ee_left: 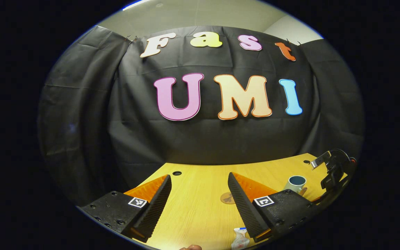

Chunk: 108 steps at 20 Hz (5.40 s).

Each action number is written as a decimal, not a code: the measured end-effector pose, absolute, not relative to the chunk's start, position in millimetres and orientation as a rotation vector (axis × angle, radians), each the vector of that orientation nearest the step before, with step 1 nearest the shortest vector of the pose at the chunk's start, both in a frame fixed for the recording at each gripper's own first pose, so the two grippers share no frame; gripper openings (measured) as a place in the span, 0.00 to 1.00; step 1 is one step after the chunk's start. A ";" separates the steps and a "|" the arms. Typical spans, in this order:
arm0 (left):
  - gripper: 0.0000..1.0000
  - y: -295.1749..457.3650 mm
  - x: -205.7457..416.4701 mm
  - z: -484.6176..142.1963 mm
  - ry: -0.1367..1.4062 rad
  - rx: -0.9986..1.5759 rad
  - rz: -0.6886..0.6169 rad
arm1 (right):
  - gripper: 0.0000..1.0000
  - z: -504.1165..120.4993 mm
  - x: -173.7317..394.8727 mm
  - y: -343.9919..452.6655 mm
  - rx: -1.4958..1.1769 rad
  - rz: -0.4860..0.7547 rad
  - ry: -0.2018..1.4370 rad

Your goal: Put the toothbrush and toothpaste on the desktop into the cup, then pick up the cup and place it on the coaster on the desktop.

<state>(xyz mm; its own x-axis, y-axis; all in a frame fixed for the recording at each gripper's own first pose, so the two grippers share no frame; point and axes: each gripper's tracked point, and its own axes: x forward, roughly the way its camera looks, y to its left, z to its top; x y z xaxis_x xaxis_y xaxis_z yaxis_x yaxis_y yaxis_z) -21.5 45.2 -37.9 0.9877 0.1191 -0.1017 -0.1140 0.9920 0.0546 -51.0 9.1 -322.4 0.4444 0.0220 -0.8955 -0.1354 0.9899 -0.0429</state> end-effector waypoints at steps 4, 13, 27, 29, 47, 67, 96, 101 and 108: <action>0.96 50.6 -22.2 -39.7 0.114 0.055 0.129 | 0.87 -334.7 -55.3 7.1 -0.128 0.100 1.193; 0.95 45.8 -18.2 -54.4 0.147 0.037 0.111 | 0.46 -338.7 -58.8 16.5 -0.103 0.129 1.303; 0.96 -18.3 -21.5 -150.4 0.441 -0.042 -0.067 | 0.12 -338.2 -57.7 14.1 -0.077 0.198 1.288; 0.96 -34.0 -28.3 -171.6 0.516 -0.055 -0.110 | 0.12 -338.4 -57.7 14.4 -0.074 0.207 1.287; 0.97 -55.1 -81.5 -295.7 0.938 -0.018 -0.088 | 0.12 -338.0 -57.0 13.6 -0.078 0.277 1.250; 0.09 -57.2 -65.6 -295.3 0.873 -0.074 -0.071 | 0.13 -335.9 -66.0 -0.3 -0.095 0.281 1.219; 0.00 -70.3 -30.7 -175.8 0.654 -0.148 -0.131 | 0.12 -244.5 4.9 2.0 0.111 0.400 0.724; 0.00 -72.6 -21.8 -155.3 0.621 -0.145 -0.138 | 0.12 -208.8 46.3 -8.5 0.130 0.385 0.621; 0.00 -78.3 -19.7 -137.9 0.599 -0.141 -0.143 | 0.12 -164.5 108.8 -33.6 0.185 0.325 0.480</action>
